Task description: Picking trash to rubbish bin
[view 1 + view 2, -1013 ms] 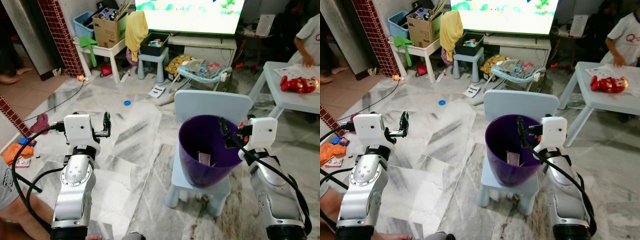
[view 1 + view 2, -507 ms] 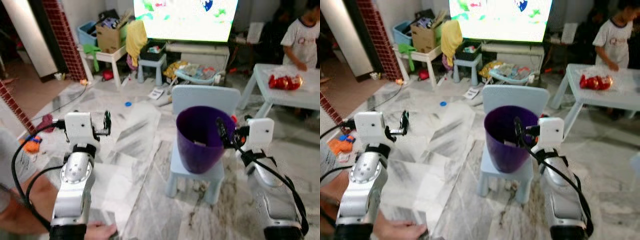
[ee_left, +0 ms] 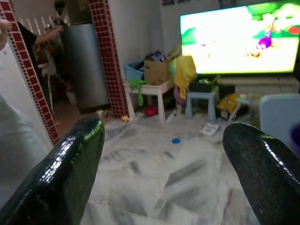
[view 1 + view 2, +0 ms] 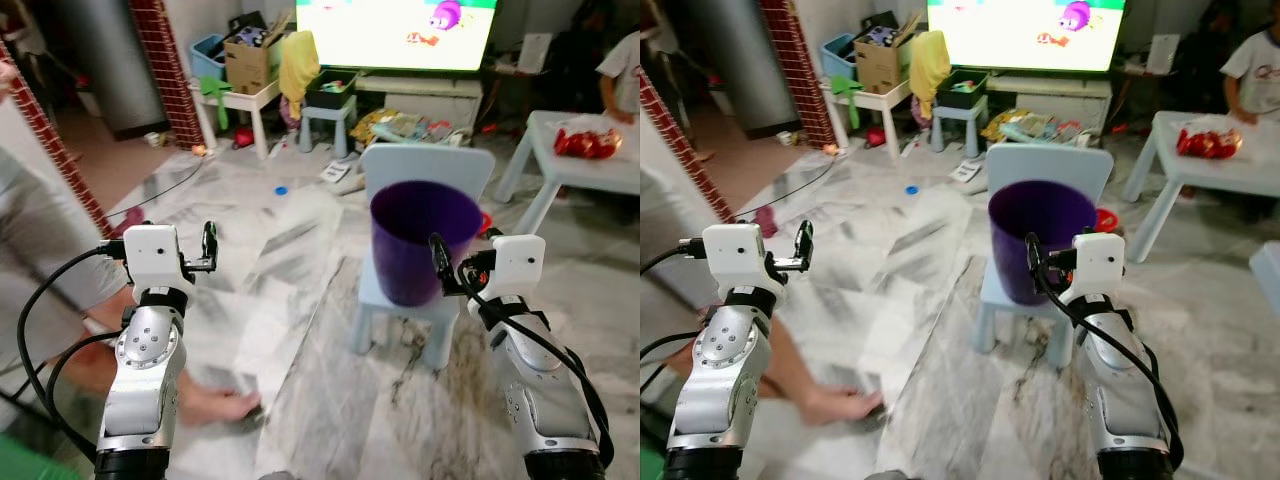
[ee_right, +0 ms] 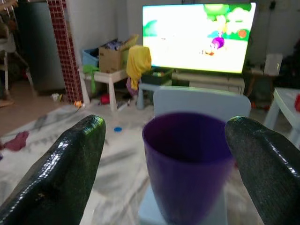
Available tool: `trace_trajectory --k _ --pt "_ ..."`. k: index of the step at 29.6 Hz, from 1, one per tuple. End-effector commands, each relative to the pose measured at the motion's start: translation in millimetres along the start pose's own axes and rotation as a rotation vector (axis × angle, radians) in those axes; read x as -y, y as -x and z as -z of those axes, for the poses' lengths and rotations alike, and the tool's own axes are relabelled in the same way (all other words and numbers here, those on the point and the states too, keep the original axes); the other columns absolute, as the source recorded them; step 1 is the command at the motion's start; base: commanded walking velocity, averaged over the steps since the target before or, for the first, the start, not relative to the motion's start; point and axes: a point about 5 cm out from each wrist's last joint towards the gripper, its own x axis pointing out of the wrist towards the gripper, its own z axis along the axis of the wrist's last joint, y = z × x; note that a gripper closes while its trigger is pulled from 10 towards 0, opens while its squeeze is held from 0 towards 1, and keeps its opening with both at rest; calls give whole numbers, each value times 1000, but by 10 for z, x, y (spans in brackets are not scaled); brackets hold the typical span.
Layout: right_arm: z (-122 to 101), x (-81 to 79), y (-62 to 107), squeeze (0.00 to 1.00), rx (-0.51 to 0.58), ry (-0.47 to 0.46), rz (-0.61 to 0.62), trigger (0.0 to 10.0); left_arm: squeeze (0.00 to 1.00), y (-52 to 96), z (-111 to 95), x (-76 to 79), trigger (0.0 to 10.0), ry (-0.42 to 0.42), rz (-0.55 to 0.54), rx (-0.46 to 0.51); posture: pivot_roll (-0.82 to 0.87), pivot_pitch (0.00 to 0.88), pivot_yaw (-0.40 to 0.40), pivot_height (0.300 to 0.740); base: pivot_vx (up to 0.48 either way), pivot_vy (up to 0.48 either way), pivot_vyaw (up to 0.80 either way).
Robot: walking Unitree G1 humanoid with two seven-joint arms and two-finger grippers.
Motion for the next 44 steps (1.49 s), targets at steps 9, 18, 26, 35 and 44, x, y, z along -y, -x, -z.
trace_trajectory --k 9,18,26,35,44 --pt "-50 -8 -32 0 21 -11 10 10000 0 -32 -26 -2 10000 -12 10 5 58 0 37 740 -271 0 0" --pt "-30 -13 -31 0 2 -20 9 10000 0 -36 -42 0 10000 -14 15 16 58 0 39 740 0 0 -201" --pt "-19 -40 -35 0 0 -18 0 10000 0 -36 -38 -18 10000 -10 16 14 60 0 39 740 0 0 -800" --pt "-28 -27 -46 0 1 -14 0 10000 0 -44 -46 0 10000 -5 30 18 58 0 39 740 0 0 -800" --pt "-36 -39 -51 0 5 -17 -1 10000 0 -52 -56 -8 10000 -8 29 20 57 0 40 740 0 0 -800"
